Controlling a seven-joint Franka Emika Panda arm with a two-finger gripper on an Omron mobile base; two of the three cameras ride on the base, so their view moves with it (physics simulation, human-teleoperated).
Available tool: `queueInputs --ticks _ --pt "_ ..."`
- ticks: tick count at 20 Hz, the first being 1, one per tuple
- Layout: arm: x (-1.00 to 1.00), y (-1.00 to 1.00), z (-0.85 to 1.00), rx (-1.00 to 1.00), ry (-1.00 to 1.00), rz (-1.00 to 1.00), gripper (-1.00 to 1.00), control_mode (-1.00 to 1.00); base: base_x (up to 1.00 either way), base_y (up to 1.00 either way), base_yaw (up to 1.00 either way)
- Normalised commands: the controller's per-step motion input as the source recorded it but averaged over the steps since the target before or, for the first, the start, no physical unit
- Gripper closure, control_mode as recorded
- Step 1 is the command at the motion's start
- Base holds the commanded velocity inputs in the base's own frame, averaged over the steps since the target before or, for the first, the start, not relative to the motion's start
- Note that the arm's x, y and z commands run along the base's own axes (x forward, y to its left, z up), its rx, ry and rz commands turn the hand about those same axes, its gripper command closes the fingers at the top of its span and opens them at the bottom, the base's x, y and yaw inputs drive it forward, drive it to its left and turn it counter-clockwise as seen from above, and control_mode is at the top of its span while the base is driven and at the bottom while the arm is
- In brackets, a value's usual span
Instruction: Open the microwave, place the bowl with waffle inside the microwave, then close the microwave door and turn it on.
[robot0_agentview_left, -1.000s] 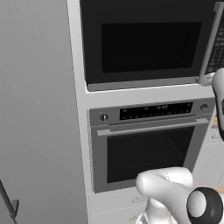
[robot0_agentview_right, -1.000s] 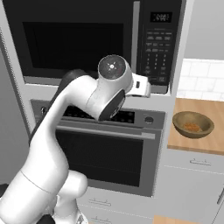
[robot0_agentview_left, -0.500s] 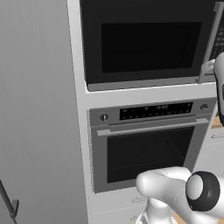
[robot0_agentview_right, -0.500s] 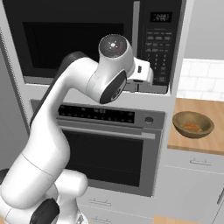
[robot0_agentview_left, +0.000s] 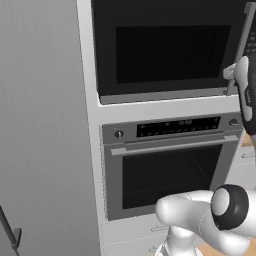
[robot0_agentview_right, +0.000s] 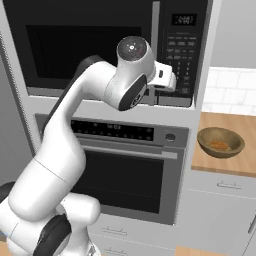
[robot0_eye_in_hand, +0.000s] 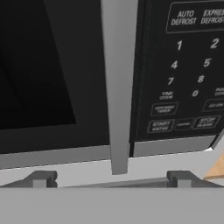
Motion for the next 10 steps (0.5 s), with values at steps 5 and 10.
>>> queueInputs --ticks 5,10 --pt "0.27 -0.10 0.00 0.02 -0.02 -0.01 -1.00 -1.00 0.00 0.00 0.00" --pt "0.30 0.00 0.00 0.03 -0.14 0.00 -1.00 -1.00 0.00 0.00 0.00"
